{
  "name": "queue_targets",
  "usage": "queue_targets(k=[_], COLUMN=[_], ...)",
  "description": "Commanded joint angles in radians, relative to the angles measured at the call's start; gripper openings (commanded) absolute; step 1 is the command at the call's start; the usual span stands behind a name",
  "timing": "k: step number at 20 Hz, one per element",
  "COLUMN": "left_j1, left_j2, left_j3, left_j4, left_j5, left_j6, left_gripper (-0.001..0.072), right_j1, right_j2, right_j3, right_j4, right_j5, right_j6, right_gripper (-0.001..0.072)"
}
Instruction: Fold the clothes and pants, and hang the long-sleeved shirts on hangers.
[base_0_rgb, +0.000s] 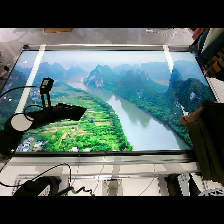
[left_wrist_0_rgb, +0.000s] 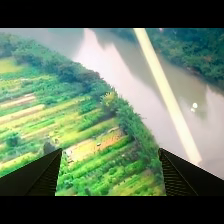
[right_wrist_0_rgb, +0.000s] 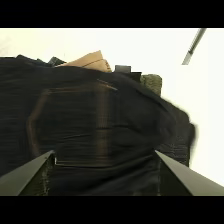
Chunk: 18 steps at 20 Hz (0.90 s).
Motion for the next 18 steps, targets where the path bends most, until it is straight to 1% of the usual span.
queue_targets(k=[1, 2, 3, 4, 5, 6, 7, 9, 10, 12, 13, 15, 16, 18], left_j1=[0.001, 0.001, 0.001, 0.001, 0.001, 0.001, 0.001, 0.023, 0.04, 0.098, 0.137, 0.243, 0.303, 0.405], left_j2=[0.001, 0.001, 0.001, 0.001, 0.001, 0.002, 0.003, 0.013, 0.023, 0.052, 0.064, 0.071, 0.067, 0.062], left_j3=[0.001, 0.001, 0.001, 0.001, 0.001, 0.002, 0.007, 0.032, 0.054, 0.129, 0.174, 0.285, 0.341, 0.414], left_j4=[0.0, 0.0, 0.0, -0.008, -0.036, -0.053, -0.053, -0.009, 0.049, 0.225, 0.303, 0.44, 0.486, 0.513], left_j5=[0.0, 0.0, 0.0, 0.0, -0.011, -0.007, 0.008, 0.003, -0.003, -0.018, -0.024, -0.059, -0.098, -0.169], left_j6=[0.0, 0.0, 0.0, -0.005, -0.031, -0.031, -0.024, 0.012, 0.035, 0.023, -0.034, -0.197, -0.238, -0.239], left_gripper=[0.0691, 0.0691, 0.0691, 0.0691, 0.0691, 0.0691, 0.0691, 0.0691, 0.0691, 0.0691, 0.0691, 0.0691, 0.0691, 0.0691], right_j1=[-0.007, -0.004, -0.002, 0.009, 0.034, 0.073, 0.117, 0.234, 0.304, 0.447, 0.52, 0.676, 0.753, 0.891], right_j2=[0.001, -0.002, -0.006, -0.011, -0.014, -0.013, -0.01, -0.009, -0.011, -0.026, -0.037, -0.067, -0.086, -0.13], right_j3=[0.0, 0.0, 0.0, -0.001, -0.001, -0.001, 0.0, 0.0, 0.0, -0.003, -0.003, -0.003, -0.003, -0.003], right_j4=[0.058, 0.106, 0.182, 0.264, 0.353, 0.427, 0.476, 0.494, 0.485, 0.458, 0.446, 0.42, 0.403, 0.351], right_j5=[-0.02, -0.032, -0.041, -0.052, -0.067, -0.093, -0.112, -0.144, -0.151, -0.15, -0.148, -0.147, -0.141, -0.108], right_j6=[0.011, 0.007, -0.007, -0.055, -0.126, -0.191, -0.241, -0.305, -0.343, -0.36, -0.36, -0.361, -0.361, -0.362], right_gripper=[0.068, 0.0606, 0.0378, 0.0184, 0.0046, 0.0028, 0.0028, 0.0027, 0.0028, 0.0027, 0.0027, 0.0027, 0.0028, 0.0028])
